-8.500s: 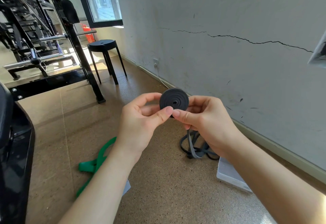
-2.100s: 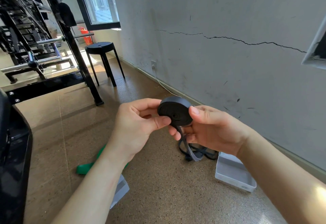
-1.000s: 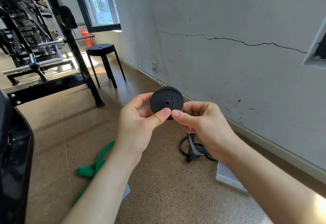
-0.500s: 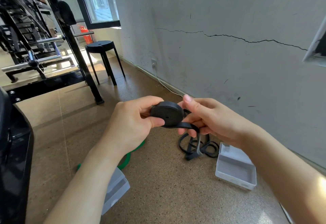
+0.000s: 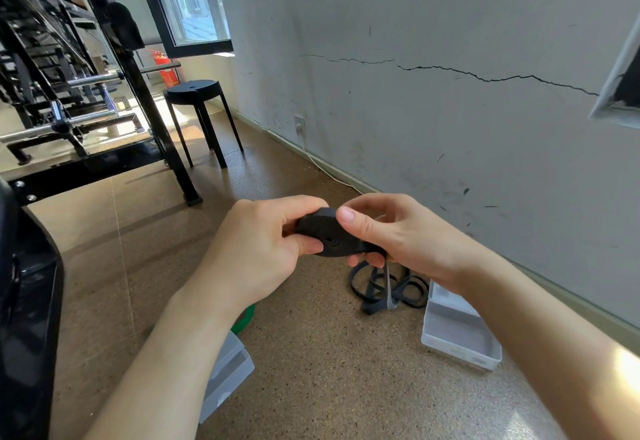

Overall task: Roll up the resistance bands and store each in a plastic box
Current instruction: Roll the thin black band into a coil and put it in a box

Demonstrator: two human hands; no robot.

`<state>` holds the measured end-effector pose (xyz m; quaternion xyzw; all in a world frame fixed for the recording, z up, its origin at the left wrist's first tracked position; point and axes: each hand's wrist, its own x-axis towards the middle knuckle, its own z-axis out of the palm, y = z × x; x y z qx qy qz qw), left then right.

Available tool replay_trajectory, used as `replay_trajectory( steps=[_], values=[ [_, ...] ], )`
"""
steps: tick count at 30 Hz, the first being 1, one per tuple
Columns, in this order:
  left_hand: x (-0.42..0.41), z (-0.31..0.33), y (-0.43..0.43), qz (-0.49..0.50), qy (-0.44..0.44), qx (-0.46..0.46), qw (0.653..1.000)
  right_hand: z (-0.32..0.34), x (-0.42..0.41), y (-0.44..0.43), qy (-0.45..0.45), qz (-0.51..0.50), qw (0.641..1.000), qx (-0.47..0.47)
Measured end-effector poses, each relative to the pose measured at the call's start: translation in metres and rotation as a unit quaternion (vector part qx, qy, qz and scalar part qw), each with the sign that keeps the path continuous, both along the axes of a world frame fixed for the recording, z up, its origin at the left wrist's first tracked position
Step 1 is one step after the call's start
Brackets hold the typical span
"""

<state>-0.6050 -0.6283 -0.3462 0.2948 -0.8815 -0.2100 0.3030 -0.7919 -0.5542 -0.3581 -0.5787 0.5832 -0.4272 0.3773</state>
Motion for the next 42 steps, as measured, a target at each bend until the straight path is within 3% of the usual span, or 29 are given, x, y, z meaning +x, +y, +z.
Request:
replay_trajectory(
  steps=[4, 6, 10, 13, 19, 31, 36, 42],
  values=[
    [-0.001, -0.005, 0.001, 0.012, 0.021, -0.003, 1.000, -0.003, -0.002, -0.001, -0.043, -0.008, 0.999, 0.007],
    [-0.003, -0.008, 0.002, 0.022, 0.092, 0.066, 0.993, -0.005, -0.006, -0.003, -0.106, -0.004, 0.994, 0.016],
    [-0.012, -0.013, 0.007, -0.046, 0.252, 0.298, 0.920, -0.008, -0.008, -0.005, -0.258, 0.039, 0.965, 0.011],
    [-0.018, -0.012, 0.013, -0.058, 0.298, 0.341, 0.890, -0.007, -0.007, -0.005, -0.317, 0.076, 0.945, 0.009],
    [-0.016, -0.010, 0.011, -0.005, 0.247, 0.220, 0.944, -0.009, -0.007, -0.005, -0.287, 0.098, 0.952, 0.043],
    [-0.005, -0.006, 0.004, 0.018, 0.071, 0.043, 0.996, -0.002, -0.014, 0.001, -0.043, 0.058, 0.994, 0.078],
    [-0.003, -0.008, 0.000, 0.006, 0.071, 0.064, 0.995, -0.002, -0.014, 0.002, -0.069, 0.036, 0.995, 0.061],
    [-0.001, -0.014, -0.003, 0.010, 0.042, -0.012, 0.999, -0.008, -0.011, 0.000, -0.127, 0.025, 0.989, 0.070]
  ],
)
